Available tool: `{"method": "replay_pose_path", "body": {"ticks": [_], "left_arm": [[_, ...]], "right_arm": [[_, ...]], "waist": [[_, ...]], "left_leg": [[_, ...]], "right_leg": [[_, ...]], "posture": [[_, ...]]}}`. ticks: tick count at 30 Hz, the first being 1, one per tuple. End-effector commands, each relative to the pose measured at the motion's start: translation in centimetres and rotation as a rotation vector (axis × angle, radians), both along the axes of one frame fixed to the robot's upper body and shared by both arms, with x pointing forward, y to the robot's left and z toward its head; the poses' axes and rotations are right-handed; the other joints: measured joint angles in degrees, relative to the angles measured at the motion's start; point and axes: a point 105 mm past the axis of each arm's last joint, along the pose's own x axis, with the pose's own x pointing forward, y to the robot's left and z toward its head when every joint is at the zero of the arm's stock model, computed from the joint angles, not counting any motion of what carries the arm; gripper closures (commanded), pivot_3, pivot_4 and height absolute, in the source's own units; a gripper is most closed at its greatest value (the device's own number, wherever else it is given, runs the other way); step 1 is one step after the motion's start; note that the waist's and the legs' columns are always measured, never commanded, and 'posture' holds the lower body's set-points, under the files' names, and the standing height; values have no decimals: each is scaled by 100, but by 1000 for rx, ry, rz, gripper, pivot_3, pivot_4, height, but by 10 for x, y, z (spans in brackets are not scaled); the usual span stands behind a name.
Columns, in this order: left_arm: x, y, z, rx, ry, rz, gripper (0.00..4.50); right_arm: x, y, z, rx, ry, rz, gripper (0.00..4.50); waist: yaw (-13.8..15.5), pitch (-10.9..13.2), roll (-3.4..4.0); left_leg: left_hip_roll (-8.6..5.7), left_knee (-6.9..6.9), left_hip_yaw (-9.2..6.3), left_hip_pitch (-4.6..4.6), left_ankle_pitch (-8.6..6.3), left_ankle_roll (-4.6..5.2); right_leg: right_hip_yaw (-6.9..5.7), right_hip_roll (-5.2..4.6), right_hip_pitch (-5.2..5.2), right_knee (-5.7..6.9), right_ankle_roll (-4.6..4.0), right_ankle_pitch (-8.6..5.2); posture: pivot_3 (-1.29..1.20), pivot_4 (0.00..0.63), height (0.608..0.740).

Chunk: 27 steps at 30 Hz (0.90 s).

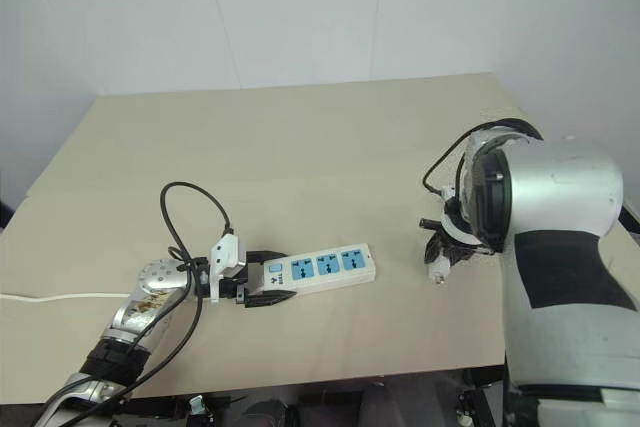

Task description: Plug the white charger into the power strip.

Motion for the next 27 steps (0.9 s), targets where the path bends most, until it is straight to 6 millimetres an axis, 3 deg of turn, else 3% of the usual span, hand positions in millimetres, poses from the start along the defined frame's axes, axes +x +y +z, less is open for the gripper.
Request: {"method": "replay_pose_path", "body": {"ticks": [1,6,10,13,17,21,27], "left_arm": [[-5,4,-13,59,49,-17,1211],[-2,5,-11,64,37,-17,1211],[1,6,-7,67,20,-12,1211],[5,10,-4,75,7,-1,1211],[10,14,0,77,-6,16,1211],[11,13,2,70,-11,22,1211],[11,11,4,60,-14,29,1211]], "right_arm": [[16,-13,30,-89,-133,121,3395],[55,-32,59,-321,-428,234,3395],[67,-45,63,-340,-531,-33,3395],[82,-49,71,-354,-644,-137,3395],[111,-56,90,-556,-919,-59,3395],[118,-40,103,-609,-1115,11,3395],[113,-3,133,-701,-1479,192,3395]], "waist": [[-7,0,1],[-9,0,0],[6,0,-1],[1,0,-1],[-16,-2,-2],[-26,-2,-1],[-11,-2,-2]], "left_leg": [[0,-2,0,0,0,0],[0,-3,-1,0,0,-1],[4,-9,0,1,1,-2],[4,-7,1,-5,1,-2],[6,-5,6,-10,1,0],[9,2,10,-17,2,0],[9,4,12,-17,2,0]], "right_leg": [[0,1,-3,1,0,0],[1,1,-3,-2,0,0],[4,1,-7,-1,0,0],[9,1,-6,-5,-1,0],[15,3,-15,2,0,0],[20,7,-23,6,2,2],[25,9,-27,4,2,2]], "posture": [[0,150,740],[0,150,740],[0,150,740],[0,150,740],[0,150,740],[0,150,740],[0,150,740]]}}
